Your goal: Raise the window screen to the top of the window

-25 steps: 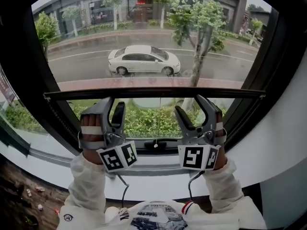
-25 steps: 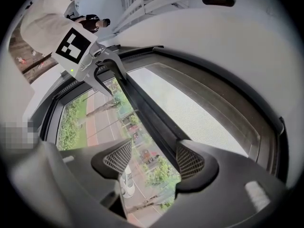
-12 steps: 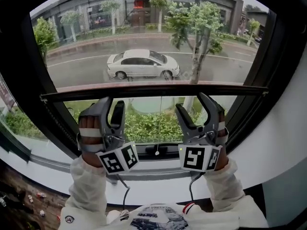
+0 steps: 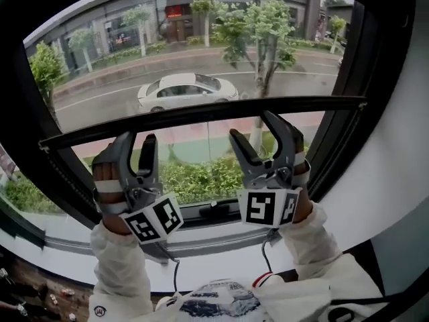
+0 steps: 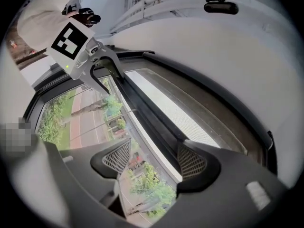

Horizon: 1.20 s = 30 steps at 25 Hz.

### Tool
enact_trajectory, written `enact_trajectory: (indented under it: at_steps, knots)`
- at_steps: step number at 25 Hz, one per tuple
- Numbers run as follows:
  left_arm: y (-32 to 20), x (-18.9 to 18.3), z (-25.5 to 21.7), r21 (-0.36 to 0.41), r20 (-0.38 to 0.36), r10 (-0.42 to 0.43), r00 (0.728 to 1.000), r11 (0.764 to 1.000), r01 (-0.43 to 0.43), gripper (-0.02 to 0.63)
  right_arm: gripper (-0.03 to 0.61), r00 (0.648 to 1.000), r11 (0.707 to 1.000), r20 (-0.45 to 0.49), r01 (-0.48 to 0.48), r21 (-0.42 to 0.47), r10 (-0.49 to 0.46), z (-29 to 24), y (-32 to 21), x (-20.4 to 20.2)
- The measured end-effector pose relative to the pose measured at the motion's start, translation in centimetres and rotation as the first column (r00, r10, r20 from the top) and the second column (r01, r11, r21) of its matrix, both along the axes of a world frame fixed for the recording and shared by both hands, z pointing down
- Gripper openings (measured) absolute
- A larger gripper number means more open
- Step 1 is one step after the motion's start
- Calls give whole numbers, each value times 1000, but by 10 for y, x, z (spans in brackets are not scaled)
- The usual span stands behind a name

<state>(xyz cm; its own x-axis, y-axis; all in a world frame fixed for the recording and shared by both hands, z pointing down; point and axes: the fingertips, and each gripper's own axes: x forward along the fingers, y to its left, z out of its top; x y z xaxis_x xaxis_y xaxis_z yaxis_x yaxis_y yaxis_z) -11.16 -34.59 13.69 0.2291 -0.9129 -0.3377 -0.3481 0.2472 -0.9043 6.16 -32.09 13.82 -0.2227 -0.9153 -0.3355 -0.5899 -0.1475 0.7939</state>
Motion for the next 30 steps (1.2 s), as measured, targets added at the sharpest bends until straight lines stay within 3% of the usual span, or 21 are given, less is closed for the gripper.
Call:
enact_trajectory:
  at_steps: [13,30]
  knots:
    - [0,5,-7,66,-23,43,999,997,-41,239,301,1000,998,17,-4,60,3,-4,0,3]
    - [1,7,-14,175,-55,44,998,984,-33,239,305,1000,988,10,0,157,-1,-9,1,4]
